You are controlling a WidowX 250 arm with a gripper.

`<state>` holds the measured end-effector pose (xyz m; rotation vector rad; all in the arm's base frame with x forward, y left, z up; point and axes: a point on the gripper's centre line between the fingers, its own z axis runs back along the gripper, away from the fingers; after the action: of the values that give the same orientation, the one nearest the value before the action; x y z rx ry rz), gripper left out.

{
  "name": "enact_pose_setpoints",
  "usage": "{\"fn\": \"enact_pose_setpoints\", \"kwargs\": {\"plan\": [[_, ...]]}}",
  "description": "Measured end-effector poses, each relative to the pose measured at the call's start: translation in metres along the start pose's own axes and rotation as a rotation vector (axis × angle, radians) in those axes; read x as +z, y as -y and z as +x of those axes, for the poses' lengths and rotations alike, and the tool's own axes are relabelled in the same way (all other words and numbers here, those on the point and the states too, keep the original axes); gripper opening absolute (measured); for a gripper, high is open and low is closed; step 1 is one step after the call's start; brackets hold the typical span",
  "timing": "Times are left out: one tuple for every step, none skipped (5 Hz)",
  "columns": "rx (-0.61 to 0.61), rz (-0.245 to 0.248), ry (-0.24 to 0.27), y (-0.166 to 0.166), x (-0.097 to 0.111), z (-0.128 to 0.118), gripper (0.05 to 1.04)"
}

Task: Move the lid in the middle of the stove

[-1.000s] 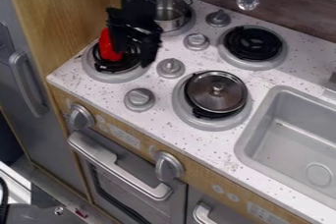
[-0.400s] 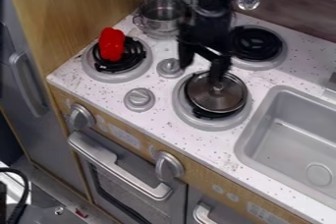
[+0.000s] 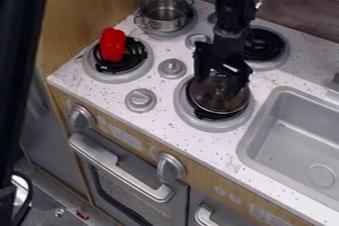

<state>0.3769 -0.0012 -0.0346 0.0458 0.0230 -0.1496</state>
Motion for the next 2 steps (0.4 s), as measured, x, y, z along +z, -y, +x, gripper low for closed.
{"fn": "enact_pose_setpoints", "kwargs": {"plan": [[0.036,0.008,0.030,-0.0039,-0.0067,0.0085,1.000],[0.052,0.007,0.054,-0.0087,-0.0063,0.0169,0.971]]}}
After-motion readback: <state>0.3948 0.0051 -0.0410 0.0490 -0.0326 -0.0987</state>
